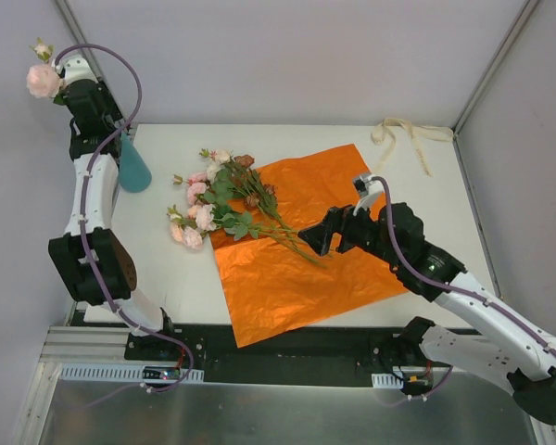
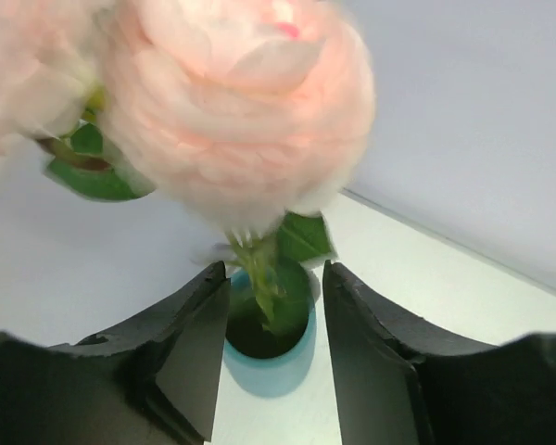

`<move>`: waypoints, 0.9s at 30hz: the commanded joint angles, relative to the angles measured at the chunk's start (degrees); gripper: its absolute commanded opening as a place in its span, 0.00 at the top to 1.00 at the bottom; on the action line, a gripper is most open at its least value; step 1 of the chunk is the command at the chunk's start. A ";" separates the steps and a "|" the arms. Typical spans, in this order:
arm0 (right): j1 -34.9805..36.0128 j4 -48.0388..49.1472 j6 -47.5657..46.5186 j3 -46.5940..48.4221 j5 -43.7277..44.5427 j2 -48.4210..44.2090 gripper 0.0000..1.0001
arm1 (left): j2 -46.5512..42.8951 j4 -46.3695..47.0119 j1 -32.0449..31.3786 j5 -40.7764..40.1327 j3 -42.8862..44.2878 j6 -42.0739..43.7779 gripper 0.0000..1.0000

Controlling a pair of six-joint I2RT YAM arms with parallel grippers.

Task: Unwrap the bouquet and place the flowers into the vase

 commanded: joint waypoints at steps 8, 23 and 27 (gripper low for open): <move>0.28 -3.41 -0.03 5.09 7.95 4.65 0.00 | -18.04 -17.42 0.30 13.19 -3.37 -15.43 0.23; -4.64 -4.82 -12.60 10.72 6.58 25.13 0.12 | -30.27 -23.94 -5.40 40.81 -19.98 -35.57 0.01; -8.32 -4.99 -15.41 13.18 -0.99 31.20 0.31 | -30.97 -24.02 -7.95 45.39 -27.71 -36.45 0.01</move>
